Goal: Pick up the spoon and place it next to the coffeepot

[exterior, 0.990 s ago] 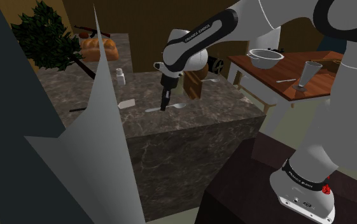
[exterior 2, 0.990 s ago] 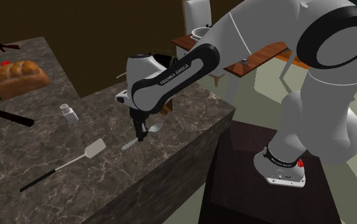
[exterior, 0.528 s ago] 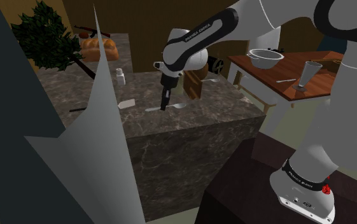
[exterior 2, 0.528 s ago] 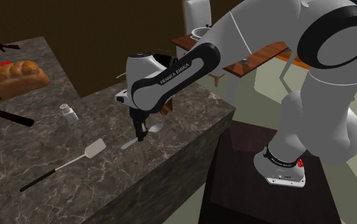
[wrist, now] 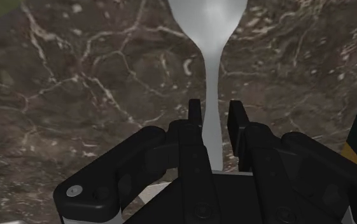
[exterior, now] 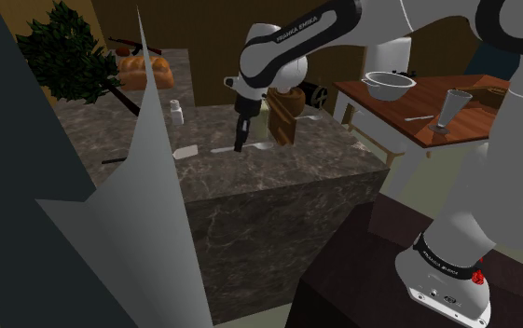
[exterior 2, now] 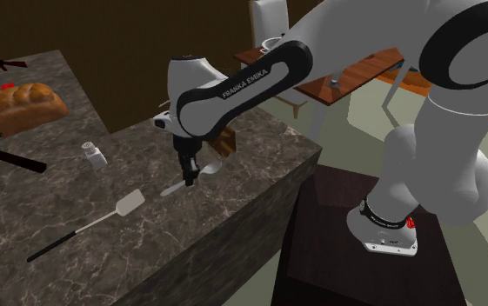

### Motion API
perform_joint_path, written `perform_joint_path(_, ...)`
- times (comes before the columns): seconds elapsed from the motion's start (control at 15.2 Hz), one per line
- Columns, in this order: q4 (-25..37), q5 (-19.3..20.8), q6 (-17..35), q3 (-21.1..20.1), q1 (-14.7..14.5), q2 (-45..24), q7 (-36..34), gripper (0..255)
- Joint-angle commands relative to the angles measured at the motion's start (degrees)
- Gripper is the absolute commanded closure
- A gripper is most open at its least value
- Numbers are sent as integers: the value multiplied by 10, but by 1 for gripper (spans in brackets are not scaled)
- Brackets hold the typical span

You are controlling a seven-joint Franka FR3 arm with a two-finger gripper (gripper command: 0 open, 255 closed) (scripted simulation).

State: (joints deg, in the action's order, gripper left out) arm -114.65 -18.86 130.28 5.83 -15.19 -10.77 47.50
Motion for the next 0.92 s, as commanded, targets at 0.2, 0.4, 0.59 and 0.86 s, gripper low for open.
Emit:
perform_joint_path(0.2, 15, 10, -33, 3, 0, 19, -12, 255)
perform_joint_path(0.4, 26, 16, -53, 4, 0, 29, -19, 255)
perform_joint_path(0.59, 39, 21, -73, 5, 0, 37, -26, 255)
perform_joint_path(0.86, 58, 27, -101, 6, 0, 46, -34, 255)
